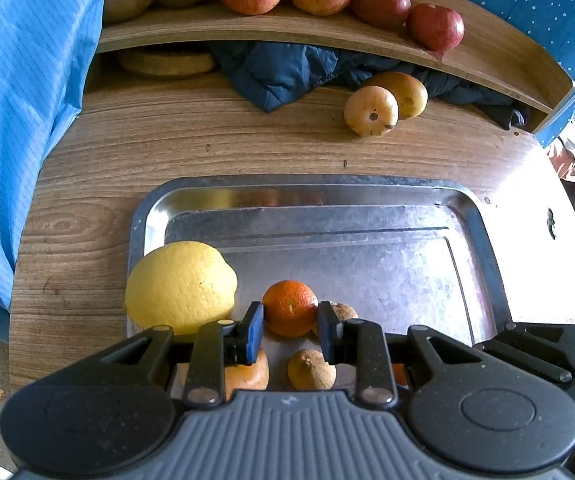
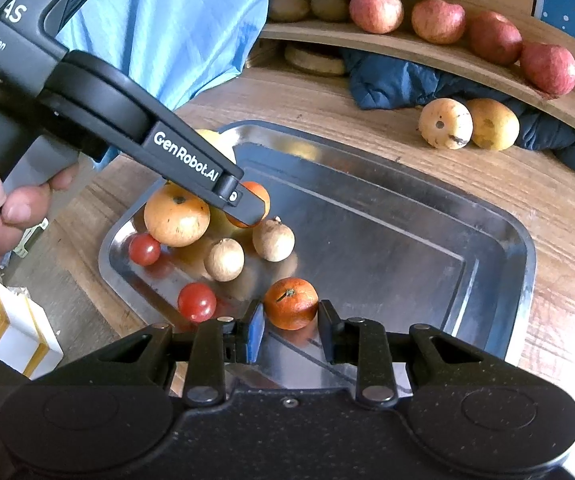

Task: Organize fruits
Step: 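Carry both small oranges over the steel tray, then open the left tool over the tray while the right tool releases its orange, then move both open tools back toward the pepino and pear under the shelf, then close the left tool on the pale striped pepino while the right tool grasps the yellow pear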

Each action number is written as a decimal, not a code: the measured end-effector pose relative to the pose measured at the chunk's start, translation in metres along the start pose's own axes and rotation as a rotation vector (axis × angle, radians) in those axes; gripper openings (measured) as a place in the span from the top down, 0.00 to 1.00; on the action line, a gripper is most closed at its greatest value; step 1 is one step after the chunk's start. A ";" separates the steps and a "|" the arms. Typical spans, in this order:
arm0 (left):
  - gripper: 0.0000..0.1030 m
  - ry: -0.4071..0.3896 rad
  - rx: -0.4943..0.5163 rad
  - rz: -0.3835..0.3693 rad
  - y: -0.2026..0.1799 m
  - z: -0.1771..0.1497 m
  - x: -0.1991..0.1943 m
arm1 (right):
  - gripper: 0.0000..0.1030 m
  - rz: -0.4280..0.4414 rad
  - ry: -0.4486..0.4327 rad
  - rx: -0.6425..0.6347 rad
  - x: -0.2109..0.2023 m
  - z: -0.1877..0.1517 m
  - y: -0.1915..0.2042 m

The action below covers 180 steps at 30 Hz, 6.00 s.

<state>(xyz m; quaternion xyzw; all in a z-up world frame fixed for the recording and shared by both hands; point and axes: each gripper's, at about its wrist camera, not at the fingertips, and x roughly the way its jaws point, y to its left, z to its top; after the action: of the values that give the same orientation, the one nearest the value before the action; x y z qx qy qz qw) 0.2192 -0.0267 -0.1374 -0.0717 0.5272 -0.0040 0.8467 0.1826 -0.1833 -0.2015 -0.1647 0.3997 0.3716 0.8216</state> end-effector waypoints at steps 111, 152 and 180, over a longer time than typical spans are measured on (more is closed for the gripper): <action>0.01 0.156 0.330 0.153 -0.070 0.057 0.008 | 0.01 -0.294 -0.020 0.405 -0.044 -0.012 -0.113; 0.01 0.059 0.353 0.017 -0.067 0.126 0.070 | 0.01 -0.400 -0.054 0.482 -0.005 0.073 -0.179; 0.10 -0.064 0.404 -0.066 -0.080 0.141 0.097 | 0.01 -0.197 -0.044 0.524 0.058 0.148 -0.209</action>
<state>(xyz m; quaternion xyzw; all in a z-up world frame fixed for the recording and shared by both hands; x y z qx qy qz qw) 0.3933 -0.0971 -0.1525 0.0821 0.4858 -0.1351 0.8597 0.4400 -0.2114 -0.1597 0.0234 0.4464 0.1773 0.8768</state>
